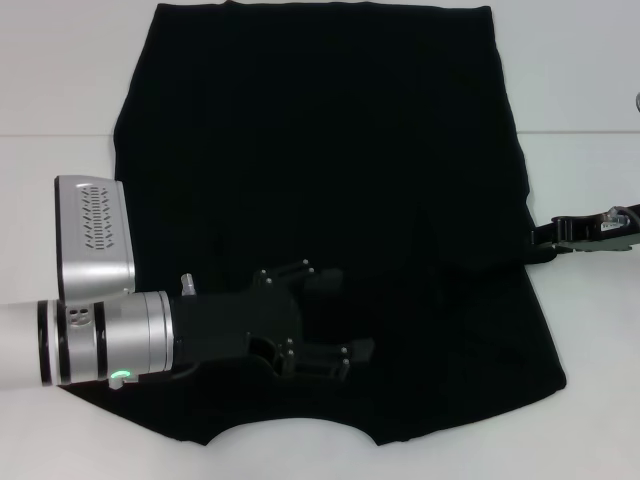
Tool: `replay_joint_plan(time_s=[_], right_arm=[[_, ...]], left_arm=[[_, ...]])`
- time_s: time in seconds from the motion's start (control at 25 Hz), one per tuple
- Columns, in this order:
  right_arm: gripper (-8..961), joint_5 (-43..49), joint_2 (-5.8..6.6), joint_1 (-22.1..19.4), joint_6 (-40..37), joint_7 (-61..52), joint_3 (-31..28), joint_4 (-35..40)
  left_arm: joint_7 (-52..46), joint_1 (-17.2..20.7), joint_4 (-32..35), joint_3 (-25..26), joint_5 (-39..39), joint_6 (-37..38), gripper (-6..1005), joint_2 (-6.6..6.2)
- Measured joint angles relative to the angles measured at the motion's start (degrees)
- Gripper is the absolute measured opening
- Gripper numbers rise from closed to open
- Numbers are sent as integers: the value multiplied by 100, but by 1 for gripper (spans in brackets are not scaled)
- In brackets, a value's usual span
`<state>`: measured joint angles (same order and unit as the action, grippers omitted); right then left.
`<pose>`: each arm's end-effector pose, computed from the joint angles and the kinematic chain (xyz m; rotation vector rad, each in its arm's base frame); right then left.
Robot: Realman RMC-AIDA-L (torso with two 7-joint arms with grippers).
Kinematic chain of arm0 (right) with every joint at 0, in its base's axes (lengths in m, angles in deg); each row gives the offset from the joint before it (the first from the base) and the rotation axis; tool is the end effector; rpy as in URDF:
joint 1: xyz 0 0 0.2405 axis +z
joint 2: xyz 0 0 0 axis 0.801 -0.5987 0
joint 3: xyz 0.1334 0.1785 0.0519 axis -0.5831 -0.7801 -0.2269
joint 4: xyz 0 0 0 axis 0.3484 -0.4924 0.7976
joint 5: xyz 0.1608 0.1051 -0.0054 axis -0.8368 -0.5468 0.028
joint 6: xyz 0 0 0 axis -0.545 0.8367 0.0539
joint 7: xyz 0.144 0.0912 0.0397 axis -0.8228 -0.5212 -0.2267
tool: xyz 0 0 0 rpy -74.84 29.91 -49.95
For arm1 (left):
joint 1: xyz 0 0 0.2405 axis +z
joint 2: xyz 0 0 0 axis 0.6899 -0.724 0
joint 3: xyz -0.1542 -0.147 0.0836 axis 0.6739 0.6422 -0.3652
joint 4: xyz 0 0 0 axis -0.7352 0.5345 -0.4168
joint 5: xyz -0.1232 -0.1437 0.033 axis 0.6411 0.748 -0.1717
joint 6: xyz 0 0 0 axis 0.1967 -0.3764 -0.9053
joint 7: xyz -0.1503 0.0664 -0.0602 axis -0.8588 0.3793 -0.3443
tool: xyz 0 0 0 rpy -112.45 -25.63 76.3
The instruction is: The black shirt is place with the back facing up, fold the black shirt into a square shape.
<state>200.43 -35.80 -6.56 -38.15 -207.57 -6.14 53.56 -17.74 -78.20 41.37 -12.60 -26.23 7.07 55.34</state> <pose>0.2731 0.4158 0.0008 -2.0134 1.5232 0.0476 -0.1882 0.3066 -0.0682 -2.7846 -0.3089 -0.7692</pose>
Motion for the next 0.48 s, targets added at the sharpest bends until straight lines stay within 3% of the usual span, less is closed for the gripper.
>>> replay_joint_plan(time_s=[0.12,0.48], right_arm=[[615,-1,-17,0,50,0,4,0],[241,-17,-70,22,100,122,3,14]], left_arm=[[-1,2,0,0,0,0,941,0],[-3,19,0,85,0,0,941,-2]])
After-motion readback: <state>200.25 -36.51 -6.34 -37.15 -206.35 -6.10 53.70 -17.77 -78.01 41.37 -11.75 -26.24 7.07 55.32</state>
